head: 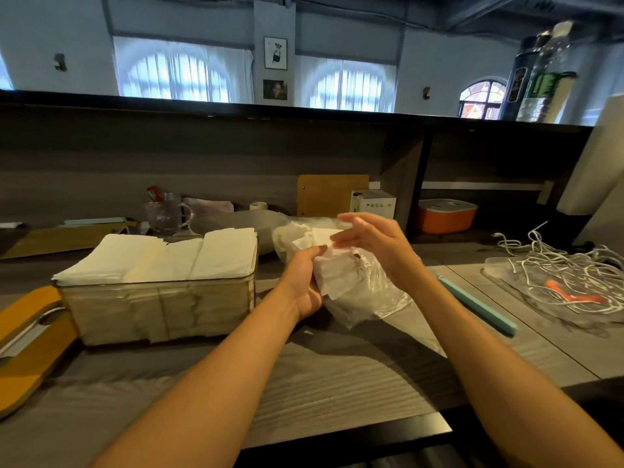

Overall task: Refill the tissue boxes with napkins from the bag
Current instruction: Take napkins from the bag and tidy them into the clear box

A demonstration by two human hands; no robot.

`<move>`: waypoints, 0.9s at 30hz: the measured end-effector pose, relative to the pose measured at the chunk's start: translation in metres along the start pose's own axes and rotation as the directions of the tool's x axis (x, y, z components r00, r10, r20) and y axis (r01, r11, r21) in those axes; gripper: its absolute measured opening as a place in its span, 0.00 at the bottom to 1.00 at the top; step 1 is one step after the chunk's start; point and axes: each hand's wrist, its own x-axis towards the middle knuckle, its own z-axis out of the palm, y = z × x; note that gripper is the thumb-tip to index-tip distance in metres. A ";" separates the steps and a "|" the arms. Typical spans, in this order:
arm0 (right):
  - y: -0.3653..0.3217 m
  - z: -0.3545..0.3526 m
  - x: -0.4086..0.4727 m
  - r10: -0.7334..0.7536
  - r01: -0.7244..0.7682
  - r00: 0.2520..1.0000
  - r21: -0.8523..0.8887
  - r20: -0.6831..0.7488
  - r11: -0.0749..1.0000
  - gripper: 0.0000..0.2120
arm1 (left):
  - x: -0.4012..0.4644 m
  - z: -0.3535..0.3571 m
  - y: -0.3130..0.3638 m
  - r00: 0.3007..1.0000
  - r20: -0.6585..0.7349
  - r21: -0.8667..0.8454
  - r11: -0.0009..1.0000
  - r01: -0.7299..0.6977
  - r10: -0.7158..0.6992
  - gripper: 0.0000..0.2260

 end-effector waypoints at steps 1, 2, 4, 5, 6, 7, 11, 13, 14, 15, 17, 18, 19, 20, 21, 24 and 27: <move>0.000 -0.002 0.001 -0.011 0.017 0.996 0.065 -0.092 0.998 0.11 | -0.001 0.001 0.000 1.000 -0.016 -0.004 1.000 0.000 0.000 0.13; 0.002 -0.005 0.003 -0.013 0.030 0.982 0.090 -0.188 0.995 0.10 | -0.001 0.000 0.000 1.000 -0.017 -0.005 1.000 0.002 -0.002 0.13; 0.007 -0.010 0.007 0.013 -0.010 0.955 0.015 -0.296 1.000 0.10 | 0.001 0.000 -0.001 1.000 -0.016 0.034 0.999 -0.002 0.003 0.14; 0.009 -0.010 0.008 0.038 -0.059 0.959 -0.068 -0.281 0.996 0.12 | -0.002 0.002 -0.001 1.000 -0.011 0.071 0.997 -0.008 0.008 0.12; 0.011 -0.010 0.008 0.070 -0.109 0.969 -0.160 -0.235 0.981 0.14 | -0.003 0.003 -0.002 1.000 0.020 0.104 0.995 -0.011 0.009 0.11; 0.012 -0.008 0.007 0.106 -0.150 0.976 -0.235 -0.189 0.960 0.15 | -0.005 0.005 -0.003 0.999 0.047 0.138 0.990 -0.013 0.006 0.11; 0.012 -0.004 0.005 0.091 -0.149 0.970 -0.254 -0.225 0.956 0.06 | -0.009 0.008 -0.006 0.993 0.122 0.152 0.988 -0.019 0.000 0.14; 0.013 -0.007 0.006 0.082 -0.136 0.951 -0.167 -0.299 0.976 0.01 | -0.004 0.004 -0.006 0.991 0.137 0.062 0.998 0.002 -0.010 0.19; 0.012 -0.009 0.006 0.099 -0.142 0.940 -0.111 -0.325 0.984 0.01 | -0.003 0.003 -0.006 0.991 0.135 0.024 1.000 0.004 -0.007 0.21; 0.012 -0.010 0.006 0.126 -0.150 0.931 -0.044 -0.341 0.988 0.02 | -0.001 0.001 -0.006 0.992 0.124 -0.014 1.000 0.004 -0.002 0.23; 0.010 -0.012 0.006 0.170 -0.136 0.925 0.122 -0.339 0.983 0.01 | 0.005 -0.003 -0.005 0.995 0.097 -0.081 0.997 -0.002 0.010 0.25; 0.007 -0.013 0.005 0.178 -0.115 0.927 0.201 -0.331 0.973 0.01 | 0.008 -0.005 -0.004 0.998 0.064 -0.095 0.995 -0.005 0.011 0.25; 0.005 -0.014 0.005 0.184 -0.097 0.929 0.270 -0.321 0.958 0.02 | 0.008 -0.006 -0.004 1.000 0.026 -0.101 0.995 -0.012 0.014 0.25; 0.003 -0.015 0.005 0.193 -0.088 0.930 0.323 -0.311 0.942 0.02 | 0.009 -0.006 -0.004 1.000 -0.007 -0.100 0.995 -0.021 0.020 0.25; 0.001 -0.016 0.005 0.201 -0.086 0.932 0.354 -0.302 0.931 0.02 | 0.009 -0.006 -0.004 0.999 -0.027 -0.102 0.994 -0.031 0.028 0.25; 0.000 -0.016 0.006 0.214 -0.116 0.925 0.300 -0.315 0.947 0.02 | 0.011 -0.005 -0.002 0.983 -0.146 -0.017 0.993 -0.114 0.111 0.22; -0.001 -0.016 0.005 0.154 -0.109 0.914 0.139 -0.376 0.984 0.04 | 0.015 -0.006 0.000 0.932 -0.311 0.061 0.982 -0.178 0.188 0.20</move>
